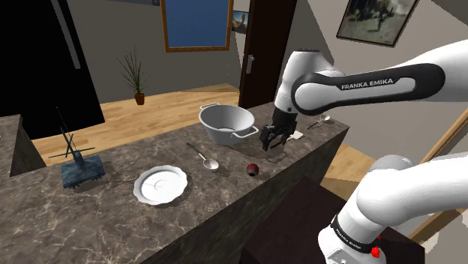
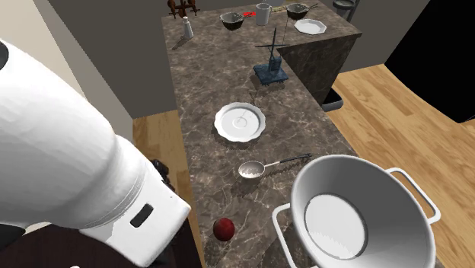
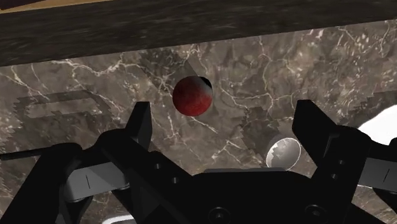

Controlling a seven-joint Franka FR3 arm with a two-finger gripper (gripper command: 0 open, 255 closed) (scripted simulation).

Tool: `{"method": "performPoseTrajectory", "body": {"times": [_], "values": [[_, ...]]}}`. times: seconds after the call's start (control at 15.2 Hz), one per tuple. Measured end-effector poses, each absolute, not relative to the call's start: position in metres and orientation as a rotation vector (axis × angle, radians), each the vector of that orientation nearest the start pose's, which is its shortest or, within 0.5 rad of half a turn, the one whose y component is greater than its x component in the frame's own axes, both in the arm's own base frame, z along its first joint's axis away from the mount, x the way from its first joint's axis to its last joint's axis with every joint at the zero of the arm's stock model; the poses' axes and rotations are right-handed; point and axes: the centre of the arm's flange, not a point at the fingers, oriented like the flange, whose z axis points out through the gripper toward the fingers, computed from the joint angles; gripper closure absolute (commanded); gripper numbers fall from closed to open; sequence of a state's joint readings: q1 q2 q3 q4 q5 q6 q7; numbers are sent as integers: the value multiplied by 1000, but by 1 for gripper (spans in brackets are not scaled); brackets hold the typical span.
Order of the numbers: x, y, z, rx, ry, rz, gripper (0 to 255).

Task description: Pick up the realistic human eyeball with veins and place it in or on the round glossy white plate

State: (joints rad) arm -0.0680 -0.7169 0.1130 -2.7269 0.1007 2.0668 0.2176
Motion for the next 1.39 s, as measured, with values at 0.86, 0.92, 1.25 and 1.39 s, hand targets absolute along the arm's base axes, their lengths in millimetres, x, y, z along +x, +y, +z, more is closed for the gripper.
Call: {"method": "performPoseTrajectory", "body": {"times": [0.86,0.92,1.25,1.39], "values": [[387,-4,277,-3096,536,-261,0],[389,-6,272,-3096,541,-271,0],[396,-8,241,-3093,547,-281,0],[399,-7,232,-3093,547,-282,0]]}}
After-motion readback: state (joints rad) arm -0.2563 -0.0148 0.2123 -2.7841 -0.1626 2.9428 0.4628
